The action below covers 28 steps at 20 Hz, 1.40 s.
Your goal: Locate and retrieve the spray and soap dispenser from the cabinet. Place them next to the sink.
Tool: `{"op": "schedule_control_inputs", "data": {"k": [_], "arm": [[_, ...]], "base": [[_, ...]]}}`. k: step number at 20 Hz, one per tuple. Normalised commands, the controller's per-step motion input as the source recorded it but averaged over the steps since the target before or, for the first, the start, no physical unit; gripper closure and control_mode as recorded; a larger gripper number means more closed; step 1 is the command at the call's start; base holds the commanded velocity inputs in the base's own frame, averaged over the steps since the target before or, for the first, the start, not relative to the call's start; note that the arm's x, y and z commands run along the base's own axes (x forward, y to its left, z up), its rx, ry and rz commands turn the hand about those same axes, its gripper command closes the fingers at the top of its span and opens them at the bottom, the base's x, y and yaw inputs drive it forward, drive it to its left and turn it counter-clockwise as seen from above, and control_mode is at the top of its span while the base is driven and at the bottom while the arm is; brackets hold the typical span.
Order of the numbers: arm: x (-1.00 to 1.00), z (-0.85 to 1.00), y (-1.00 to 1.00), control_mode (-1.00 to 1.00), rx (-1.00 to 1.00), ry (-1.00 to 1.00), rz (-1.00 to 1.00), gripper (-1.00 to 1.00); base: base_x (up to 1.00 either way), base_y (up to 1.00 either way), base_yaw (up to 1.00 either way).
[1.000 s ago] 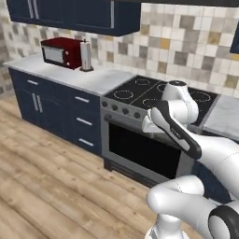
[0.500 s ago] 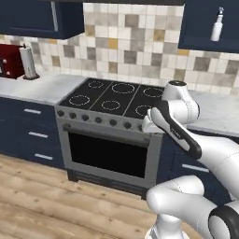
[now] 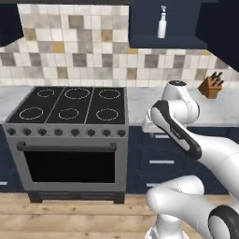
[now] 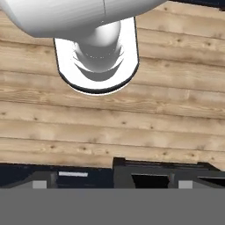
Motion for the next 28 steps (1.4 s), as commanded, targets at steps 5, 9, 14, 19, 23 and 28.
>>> {"op": "schedule_control_inputs", "data": {"k": [5, 9, 14, 19, 23, 28], "arm": [[0.00, 0.00, 0.00, 1.00, 0.00, 0.00, 0.00, -1.00], [0.00, 0.00, 0.00, 1.00, 0.00, 0.00, 0.00, -1.00], [0.00, 0.00, 0.00, 1.00, 0.00, 0.00, 0.00, -1.00], [0.00, 0.00, 0.00, 1.00, 0.00, 0.00, 0.00, -1.00], [0.00, 0.00, 0.00, 1.00, 0.00, 0.00, 0.00, -1.00], [0.00, 0.00, 0.00, 1.00, 0.00, 0.00, 0.00, -1.00]], "base": [[0.00, 0.00, -0.50], [0.42, 0.28, -0.38], [0.50, 0.49, -0.29], [0.36, 0.62, -0.16], [0.59, 0.42, -0.08], [0.44, -0.06, 0.05]]}}
